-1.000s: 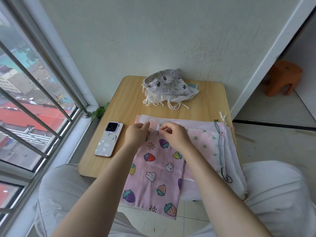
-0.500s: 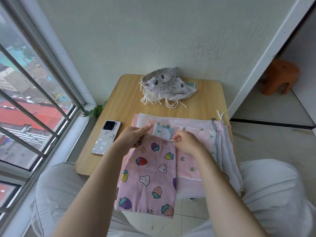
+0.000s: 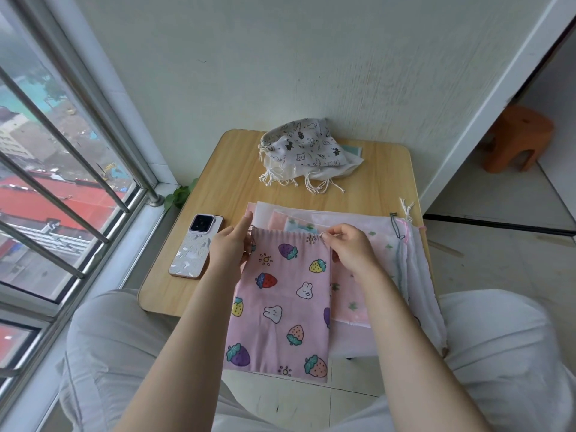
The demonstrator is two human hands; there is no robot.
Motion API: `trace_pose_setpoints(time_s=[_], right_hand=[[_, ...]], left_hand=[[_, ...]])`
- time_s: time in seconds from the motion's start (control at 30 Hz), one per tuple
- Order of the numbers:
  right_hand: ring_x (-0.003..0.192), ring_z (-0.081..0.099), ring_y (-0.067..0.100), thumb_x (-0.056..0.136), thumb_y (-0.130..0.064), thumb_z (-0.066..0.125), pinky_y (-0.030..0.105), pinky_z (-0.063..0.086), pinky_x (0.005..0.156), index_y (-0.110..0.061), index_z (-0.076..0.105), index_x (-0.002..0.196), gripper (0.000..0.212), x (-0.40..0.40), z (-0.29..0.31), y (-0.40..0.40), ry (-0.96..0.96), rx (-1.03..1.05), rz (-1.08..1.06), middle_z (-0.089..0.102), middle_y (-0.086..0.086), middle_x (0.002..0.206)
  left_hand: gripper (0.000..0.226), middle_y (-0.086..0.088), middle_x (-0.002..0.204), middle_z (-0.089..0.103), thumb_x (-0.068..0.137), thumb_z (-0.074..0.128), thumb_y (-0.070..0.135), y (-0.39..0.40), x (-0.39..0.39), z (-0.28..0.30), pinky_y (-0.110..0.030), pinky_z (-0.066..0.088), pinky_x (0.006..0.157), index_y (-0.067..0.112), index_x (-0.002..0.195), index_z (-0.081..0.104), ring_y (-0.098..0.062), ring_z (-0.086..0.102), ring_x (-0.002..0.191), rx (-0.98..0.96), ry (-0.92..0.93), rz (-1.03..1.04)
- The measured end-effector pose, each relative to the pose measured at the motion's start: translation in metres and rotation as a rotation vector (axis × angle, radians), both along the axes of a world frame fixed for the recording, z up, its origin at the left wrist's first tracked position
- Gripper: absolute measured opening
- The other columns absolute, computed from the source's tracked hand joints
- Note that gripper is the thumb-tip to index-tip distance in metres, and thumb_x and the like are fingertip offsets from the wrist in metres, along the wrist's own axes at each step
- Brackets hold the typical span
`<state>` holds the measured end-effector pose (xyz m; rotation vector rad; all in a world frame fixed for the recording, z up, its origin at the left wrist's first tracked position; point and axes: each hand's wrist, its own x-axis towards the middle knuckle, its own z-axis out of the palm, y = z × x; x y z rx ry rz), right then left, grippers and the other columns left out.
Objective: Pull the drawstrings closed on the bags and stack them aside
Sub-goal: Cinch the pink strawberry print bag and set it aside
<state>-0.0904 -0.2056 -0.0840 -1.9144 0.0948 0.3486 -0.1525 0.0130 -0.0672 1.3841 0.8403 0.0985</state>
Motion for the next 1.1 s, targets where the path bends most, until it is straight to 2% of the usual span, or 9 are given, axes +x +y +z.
trace_pose_setpoints(time_s=[0.2,0.33,0.47,0.63,0.77,0.83,0.9,1.0,1.1], right_hand=[[0.063,0.056,0.013,0.096,-0.009,0.050,0.023,0.046,0.057,-0.018,0.068,0.091,0.021,0.004,-0.009,-0.006,-0.017,0.025,-0.042,0.065,0.002,0.079],[0.065,0.053,0.016,0.094,-0.007,0.043,0.025,0.037,0.056,-0.018,0.063,0.094,0.023,0.006,-0.007,-0.013,-0.103,-0.055,-0.308,0.060,0.001,0.081],[0.074,0.057,0.022,0.091,-0.004,0.042,0.028,0.043,0.068,-0.012,0.065,0.095,0.025,0.012,-0.007,-0.020,-0.118,-0.041,-0.491,0.063,0.002,0.085],[0.057,0.054,0.015,0.090,0.002,0.052,0.029,0.049,0.061,-0.005,0.070,0.098,0.022,0.008,-0.006,-0.009,0.095,0.219,-0.269,0.060,0.004,0.066],[0.065,0.063,0.016,0.090,0.005,0.056,0.025,0.051,0.062,-0.003,0.067,0.104,0.019,-0.001,0.002,0.000,0.197,0.468,-0.239,0.068,0.009,0.077],[0.065,0.065,0.017,0.093,0.003,0.055,0.025,0.054,0.061,-0.003,0.065,0.101,0.015,-0.004,0.009,0.000,0.275,0.666,-0.265,0.068,0.008,0.075],[0.058,0.062,0.015,0.095,-0.001,0.051,0.023,0.052,0.054,-0.006,0.063,0.095,0.014,-0.004,0.015,-0.001,0.379,0.815,-0.353,0.063,0.006,0.068],[0.047,0.056,0.012,0.093,0.000,0.038,0.019,0.046,0.044,-0.006,0.061,0.088,0.024,-0.005,0.020,-0.001,0.543,1.056,-0.495,0.058,0.003,0.058],[0.069,0.067,0.021,0.093,0.002,0.035,0.026,0.057,0.060,-0.004,0.059,0.088,0.025,-0.007,0.021,-0.002,0.511,1.111,-0.574,0.064,0.011,0.074]], left_hand=[[0.038,-0.002,0.056,0.046,0.096,0.057,0.036,-0.004,-0.002,-0.006,-0.024,0.033,0.046,0.013,0.067,0.049,-0.014,0.040,0.047,-0.159,-0.025,0.036],[0.029,-0.001,0.059,0.040,0.093,0.054,0.025,0.004,-0.004,-0.011,-0.021,0.031,0.041,0.015,0.068,0.042,-0.013,0.037,0.046,-0.231,-0.004,0.264],[0.027,-0.003,0.059,0.053,0.091,0.060,0.022,0.004,-0.010,-0.009,-0.026,0.049,0.057,0.010,0.068,0.052,-0.016,0.054,0.055,-0.201,-0.019,0.444],[0.022,-0.008,0.082,0.071,0.094,0.061,0.022,-0.007,-0.004,0.002,-0.035,0.056,0.083,0.007,0.078,0.059,-0.022,0.072,0.085,-0.607,-0.365,0.222],[0.019,0.002,0.067,0.060,0.096,0.058,0.026,-0.018,-0.001,0.010,-0.031,0.056,0.087,0.013,0.083,0.061,-0.012,0.064,0.062,-0.721,-0.462,0.099],[0.018,0.007,0.053,0.044,0.097,0.056,0.026,-0.021,-0.001,0.010,-0.021,0.053,0.059,0.014,0.086,0.062,-0.007,0.047,0.046,-0.683,-0.429,0.055],[0.016,0.008,0.052,0.026,0.095,0.059,0.027,-0.020,-0.003,0.008,-0.018,0.032,0.043,0.013,0.092,0.065,-0.007,0.027,0.044,-0.559,-0.353,0.007],[0.020,0.006,0.054,0.027,0.092,0.066,0.026,-0.018,-0.007,0.002,-0.021,0.028,0.042,0.008,0.100,0.071,-0.010,0.025,0.048,-0.214,-0.175,-0.009],[0.016,0.006,0.057,0.045,0.086,0.070,0.028,-0.019,-0.010,0.000,-0.028,0.046,0.055,0.014,0.087,0.077,-0.012,0.042,0.055,0.142,-0.050,0.002]])
